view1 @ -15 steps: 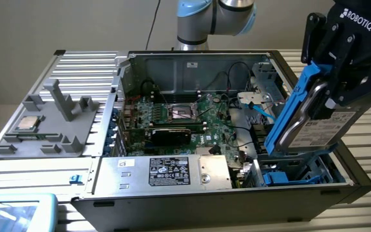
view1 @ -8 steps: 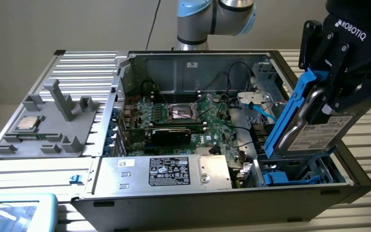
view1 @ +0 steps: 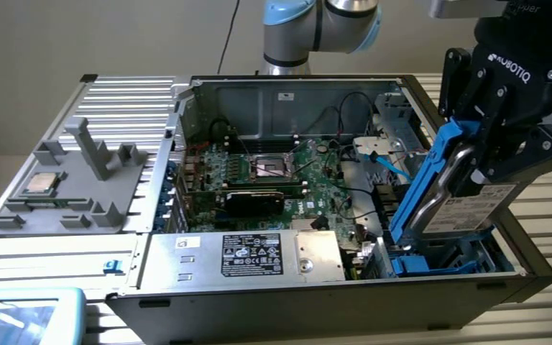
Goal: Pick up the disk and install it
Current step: 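Insert the disk into the insertion slot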
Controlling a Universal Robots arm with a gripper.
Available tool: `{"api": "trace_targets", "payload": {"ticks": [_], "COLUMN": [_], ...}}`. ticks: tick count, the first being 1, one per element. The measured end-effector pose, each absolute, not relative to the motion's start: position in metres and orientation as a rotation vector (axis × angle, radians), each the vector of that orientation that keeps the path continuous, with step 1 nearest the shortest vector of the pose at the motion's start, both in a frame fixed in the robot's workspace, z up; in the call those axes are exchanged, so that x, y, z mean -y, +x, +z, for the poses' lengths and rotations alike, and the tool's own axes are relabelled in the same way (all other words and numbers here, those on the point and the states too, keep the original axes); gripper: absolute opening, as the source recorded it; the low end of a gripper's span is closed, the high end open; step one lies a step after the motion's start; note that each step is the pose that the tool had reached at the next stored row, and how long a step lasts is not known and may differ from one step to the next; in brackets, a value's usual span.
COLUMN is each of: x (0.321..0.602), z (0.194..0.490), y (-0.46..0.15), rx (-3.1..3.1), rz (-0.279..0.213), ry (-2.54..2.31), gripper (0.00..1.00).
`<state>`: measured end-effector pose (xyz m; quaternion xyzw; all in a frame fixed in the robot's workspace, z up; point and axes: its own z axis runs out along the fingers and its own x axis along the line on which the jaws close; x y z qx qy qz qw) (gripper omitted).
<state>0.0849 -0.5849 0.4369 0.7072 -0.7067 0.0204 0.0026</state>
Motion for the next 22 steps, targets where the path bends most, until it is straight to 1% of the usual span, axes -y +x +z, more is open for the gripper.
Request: {"api": "trace_targets", "payload": {"ticks": [22], "x": [0.5873], "z": [0.4277], "y": [0.085], "rx": [2.247], "rz": [0.06], "ry": [2.191], "gripper": [0.37]}}
